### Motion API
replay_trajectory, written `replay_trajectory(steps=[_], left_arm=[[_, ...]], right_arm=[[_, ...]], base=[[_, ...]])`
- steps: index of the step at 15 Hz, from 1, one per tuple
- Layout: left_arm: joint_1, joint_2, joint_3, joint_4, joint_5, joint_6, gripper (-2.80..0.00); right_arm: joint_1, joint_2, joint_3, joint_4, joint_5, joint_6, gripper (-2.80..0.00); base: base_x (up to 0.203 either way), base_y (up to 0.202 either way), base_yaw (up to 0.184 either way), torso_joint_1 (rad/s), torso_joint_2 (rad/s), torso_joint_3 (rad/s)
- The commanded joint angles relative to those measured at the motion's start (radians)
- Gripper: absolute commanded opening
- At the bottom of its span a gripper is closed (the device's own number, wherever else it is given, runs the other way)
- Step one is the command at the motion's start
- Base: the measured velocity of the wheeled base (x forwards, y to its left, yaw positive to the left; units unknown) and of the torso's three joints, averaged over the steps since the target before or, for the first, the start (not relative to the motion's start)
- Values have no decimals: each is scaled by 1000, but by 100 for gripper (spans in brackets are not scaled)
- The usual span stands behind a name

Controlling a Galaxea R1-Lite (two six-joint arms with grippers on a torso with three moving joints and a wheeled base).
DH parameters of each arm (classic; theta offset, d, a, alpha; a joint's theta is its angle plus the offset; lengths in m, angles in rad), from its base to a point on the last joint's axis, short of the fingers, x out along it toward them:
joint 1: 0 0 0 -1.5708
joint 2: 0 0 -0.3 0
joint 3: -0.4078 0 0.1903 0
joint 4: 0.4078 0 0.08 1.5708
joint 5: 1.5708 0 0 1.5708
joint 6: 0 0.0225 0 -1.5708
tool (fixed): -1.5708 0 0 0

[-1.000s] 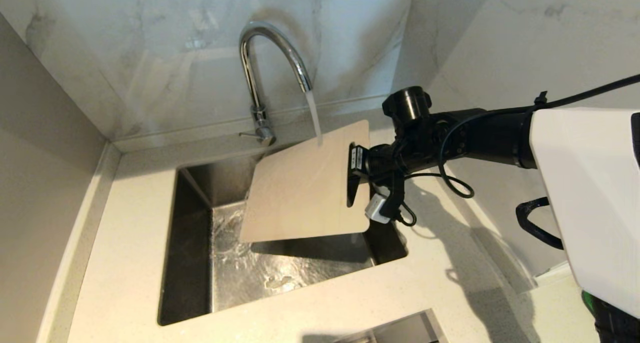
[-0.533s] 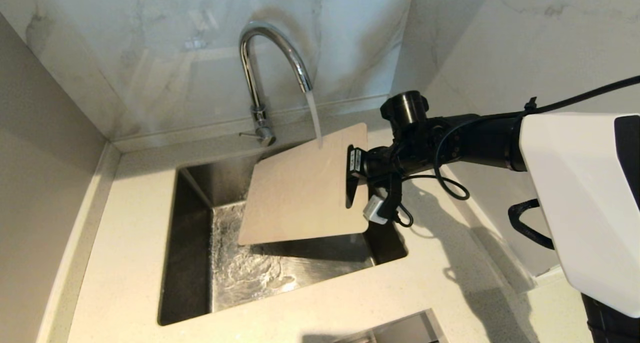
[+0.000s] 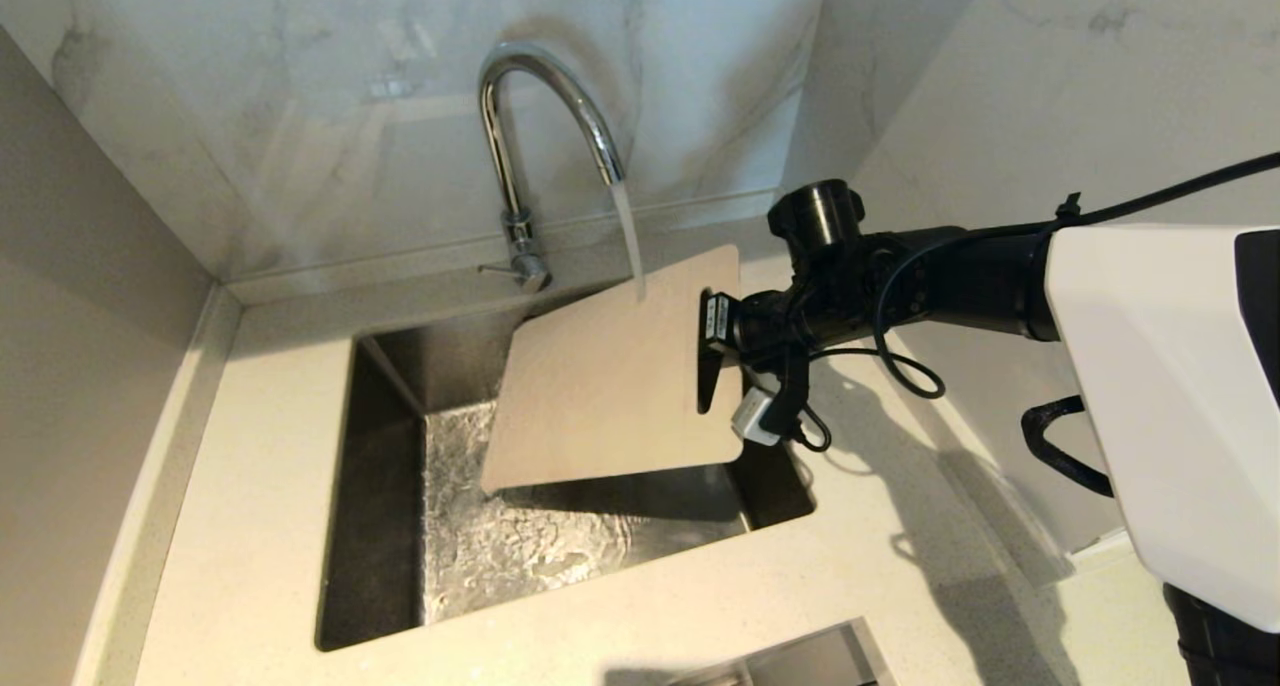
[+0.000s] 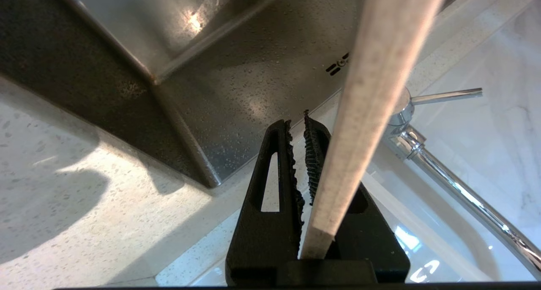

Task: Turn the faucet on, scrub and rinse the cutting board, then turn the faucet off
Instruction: Scrub the cutting board underwater

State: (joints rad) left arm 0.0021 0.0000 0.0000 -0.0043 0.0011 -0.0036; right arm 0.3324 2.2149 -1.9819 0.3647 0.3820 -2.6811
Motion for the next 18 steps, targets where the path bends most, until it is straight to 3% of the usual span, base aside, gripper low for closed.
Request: replay_trajectory(steps=[1, 7, 12, 14, 18], left_arm=[[1, 2, 2, 0, 0, -1, -280], [1, 2, 2, 0, 0, 1, -280], [1, 2, -7, 1, 0, 23, -280], [-1, 16, -89, 31, 0, 55, -280], [-17, 248, -415, 133, 1, 106, -280]], right_arm=[[3, -22, 12, 19, 3, -20, -280], [22, -165, 206, 14, 1, -35, -280], [50, -247, 250, 13, 0, -27, -280], [54, -274, 288, 12, -1, -26, -280], [62, -325, 341, -25, -1, -18, -280]], base=[[0, 0, 0, 0, 0, 0], [0, 0, 0, 0, 0, 0], [0, 0, 0, 0, 0, 0], [0, 0, 0, 0, 0, 0], [0, 0, 0, 0, 0, 0]])
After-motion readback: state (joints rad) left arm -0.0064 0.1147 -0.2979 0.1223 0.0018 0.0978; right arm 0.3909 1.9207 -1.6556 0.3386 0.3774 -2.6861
